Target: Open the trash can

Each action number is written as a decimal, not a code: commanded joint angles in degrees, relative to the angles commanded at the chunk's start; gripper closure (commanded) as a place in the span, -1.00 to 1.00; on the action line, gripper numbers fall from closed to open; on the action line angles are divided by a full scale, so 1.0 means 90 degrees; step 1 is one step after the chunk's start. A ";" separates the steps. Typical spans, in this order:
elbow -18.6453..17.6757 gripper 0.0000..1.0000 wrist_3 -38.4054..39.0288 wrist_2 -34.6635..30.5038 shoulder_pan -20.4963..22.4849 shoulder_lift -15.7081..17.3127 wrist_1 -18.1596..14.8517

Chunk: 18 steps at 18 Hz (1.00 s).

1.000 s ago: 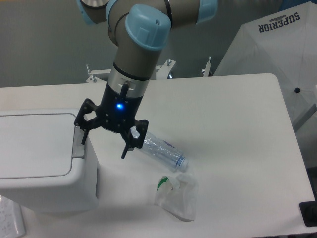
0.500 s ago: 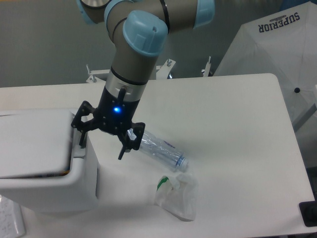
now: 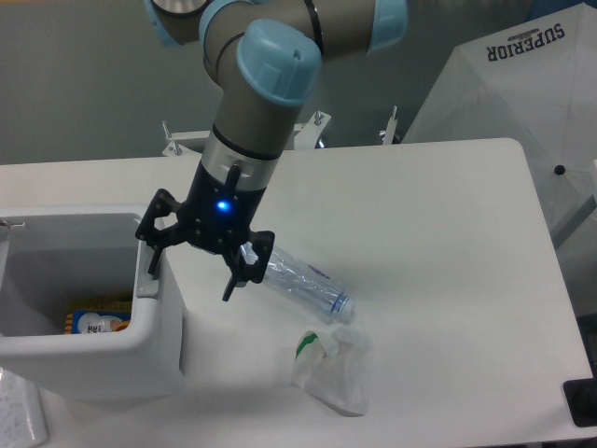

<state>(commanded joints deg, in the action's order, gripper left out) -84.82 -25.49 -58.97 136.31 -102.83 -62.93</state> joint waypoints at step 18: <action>0.0049 -1.00 -0.1629 -0.0361 0.1758 -0.0673 0.0000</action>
<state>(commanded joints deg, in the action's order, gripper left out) -84.38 -40.15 -62.22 152.13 -108.89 -62.93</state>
